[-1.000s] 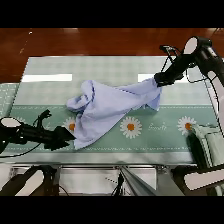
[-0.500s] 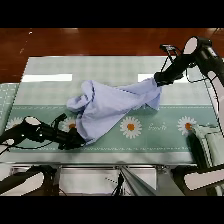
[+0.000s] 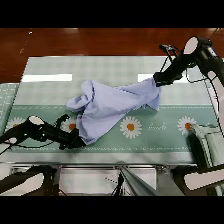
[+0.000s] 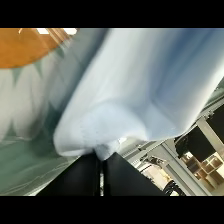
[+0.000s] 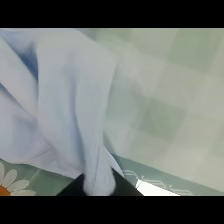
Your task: Fold the shirts.
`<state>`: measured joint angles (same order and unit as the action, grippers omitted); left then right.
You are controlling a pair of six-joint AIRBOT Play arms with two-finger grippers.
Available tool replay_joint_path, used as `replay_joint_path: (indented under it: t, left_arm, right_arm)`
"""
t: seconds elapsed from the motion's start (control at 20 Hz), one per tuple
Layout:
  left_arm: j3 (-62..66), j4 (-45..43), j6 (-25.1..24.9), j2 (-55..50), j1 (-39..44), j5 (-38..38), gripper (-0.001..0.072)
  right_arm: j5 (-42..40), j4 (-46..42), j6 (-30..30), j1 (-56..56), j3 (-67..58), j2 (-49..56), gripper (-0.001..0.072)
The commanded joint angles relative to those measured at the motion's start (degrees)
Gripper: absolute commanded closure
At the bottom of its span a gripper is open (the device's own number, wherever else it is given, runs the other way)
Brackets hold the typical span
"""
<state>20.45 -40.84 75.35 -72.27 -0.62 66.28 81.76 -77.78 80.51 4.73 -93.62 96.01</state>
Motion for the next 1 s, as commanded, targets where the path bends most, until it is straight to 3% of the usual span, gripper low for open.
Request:
replay_joint_path:
  t: [0.0, 0.1, 0.25, 0.45, 0.6, 0.8, 0.95]
  left_arm:
    - [2.2, 0.3, -1.8, 5.1, 0.0, -2.5, 0.0684]
    - [6.8, 0.3, -1.4, 14.3, 0.0, 3.8, 0.0683]
    - [17.9, 0.3, 5.2, 31.3, 0.0, 11.0, 0.0683]
    - [40.3, -3.6, 7.0, 45.9, -0.3, 6.7, 0.0683]
    - [59.0, -15.8, 7.1, 48.9, -1.5, -2.8, 0.0683]
    - [76.3, -27.5, 10.3, 47.6, -2.6, -4.1, 0.0683]
    - [80.2, -26.0, 15.3, 47.7, -2.6, -1.4, 0.0683]
  right_arm:
    - [1.2, 1.7, -0.1, 0.0, -0.1, -0.7, 0.0681]
    - [0.5, 3.8, -0.8, 0.0, -0.1, -3.6, 0.0681]
    - [-1.0, 4.8, -1.6, 0.0, -0.1, -11.7, 0.0681]
    - [-4.9, 4.7, -1.8, 0.0, -0.1, -28.2, 0.0681]
    - [-16.1, 2.6, -1.3, 0.0, -0.1, -42.6, 0.0681]
    - [-34.1, -7.3, 7.6, 0.0, -0.1, -58.9, 0.0681]
    - [-31.9, -12.4, 13.8, 0.0, -0.1, -65.9, 0.0681]
